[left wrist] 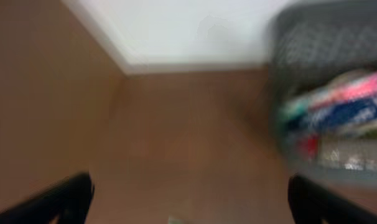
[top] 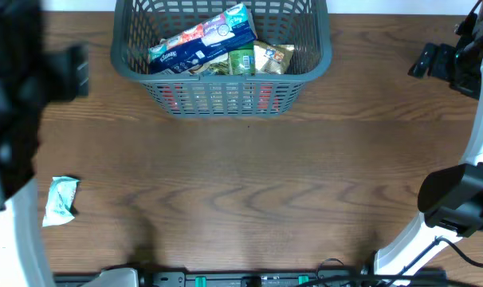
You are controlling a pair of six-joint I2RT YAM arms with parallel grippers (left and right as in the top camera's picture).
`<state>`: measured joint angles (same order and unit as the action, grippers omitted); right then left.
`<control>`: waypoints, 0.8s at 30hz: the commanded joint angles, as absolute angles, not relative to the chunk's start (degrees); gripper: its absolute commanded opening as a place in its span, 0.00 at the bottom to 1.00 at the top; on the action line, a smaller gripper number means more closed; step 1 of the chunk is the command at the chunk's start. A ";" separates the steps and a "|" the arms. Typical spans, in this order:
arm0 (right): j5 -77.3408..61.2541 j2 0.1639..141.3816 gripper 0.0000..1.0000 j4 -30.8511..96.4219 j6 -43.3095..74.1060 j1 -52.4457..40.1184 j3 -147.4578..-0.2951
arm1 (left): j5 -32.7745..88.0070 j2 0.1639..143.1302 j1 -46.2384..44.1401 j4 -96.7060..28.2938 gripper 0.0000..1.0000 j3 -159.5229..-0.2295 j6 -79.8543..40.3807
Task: Pack container
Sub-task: 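Carry the tissue pack over the basket and release it inside, then lower the left gripper onto the mint-green wipes packet and grasp it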
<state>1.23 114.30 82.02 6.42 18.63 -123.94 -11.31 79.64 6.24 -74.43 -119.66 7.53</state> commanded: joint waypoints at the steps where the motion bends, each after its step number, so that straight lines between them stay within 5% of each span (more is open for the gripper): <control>1: 1.04 114.13 0.99 81.65 5.48 19.05 -123.61 | -12.93 80.62 13.32 -79.85 0.98 -118.17 -4.60; 11: 1.06 114.13 0.99 81.60 5.48 19.05 -123.61 | -3.07 80.90 28.40 -72.23 0.98 -95.39 -3.51; 24: 1.06 114.13 0.99 81.58 5.48 19.05 -123.61 | 2.79 81.12 29.87 -53.30 0.98 -64.71 18.39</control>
